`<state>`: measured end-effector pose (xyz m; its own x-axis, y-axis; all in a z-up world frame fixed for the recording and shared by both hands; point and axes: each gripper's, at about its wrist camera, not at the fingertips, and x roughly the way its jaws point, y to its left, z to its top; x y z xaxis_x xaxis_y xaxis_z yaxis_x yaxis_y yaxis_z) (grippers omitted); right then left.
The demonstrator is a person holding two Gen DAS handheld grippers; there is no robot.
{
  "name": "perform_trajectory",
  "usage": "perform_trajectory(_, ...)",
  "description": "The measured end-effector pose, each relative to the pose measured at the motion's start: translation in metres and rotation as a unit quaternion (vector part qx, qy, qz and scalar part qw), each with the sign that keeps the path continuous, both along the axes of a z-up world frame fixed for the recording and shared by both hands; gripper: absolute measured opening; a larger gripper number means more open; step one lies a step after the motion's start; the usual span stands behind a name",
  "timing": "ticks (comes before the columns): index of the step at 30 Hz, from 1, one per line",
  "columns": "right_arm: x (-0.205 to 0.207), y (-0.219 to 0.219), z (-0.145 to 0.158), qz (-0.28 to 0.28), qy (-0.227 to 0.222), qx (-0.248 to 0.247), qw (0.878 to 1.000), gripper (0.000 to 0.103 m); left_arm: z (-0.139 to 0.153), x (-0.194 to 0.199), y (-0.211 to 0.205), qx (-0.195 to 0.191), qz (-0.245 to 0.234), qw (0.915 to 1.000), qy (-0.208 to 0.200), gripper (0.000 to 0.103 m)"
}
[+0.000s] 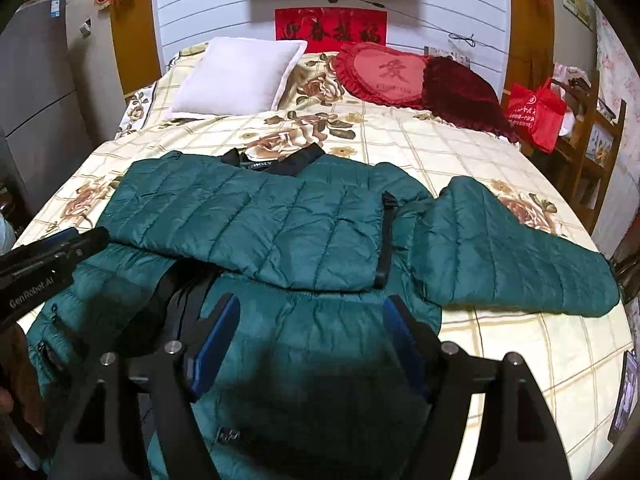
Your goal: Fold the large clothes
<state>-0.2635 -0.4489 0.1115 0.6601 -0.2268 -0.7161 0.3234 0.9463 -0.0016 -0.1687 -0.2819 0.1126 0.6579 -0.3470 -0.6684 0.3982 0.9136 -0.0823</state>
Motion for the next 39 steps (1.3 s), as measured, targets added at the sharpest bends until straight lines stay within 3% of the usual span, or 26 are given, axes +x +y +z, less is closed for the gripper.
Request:
perform_trajectory(20, -0.037, -0.016, 0.007, -0.024, -0.018, 0.012, 0.999, 0.078, 0.005, -0.033, -0.026, -0.001, -0.015, 0.9999, 0.001, 0.057)
perform_trajectory(39, -0.027, -0.026, -0.011, -0.035, -0.007, 0.035, 0.999, 0.079, -0.014, -0.025, -0.027, 0.012, -0.007, 0.9997, 0.02, 0.057)
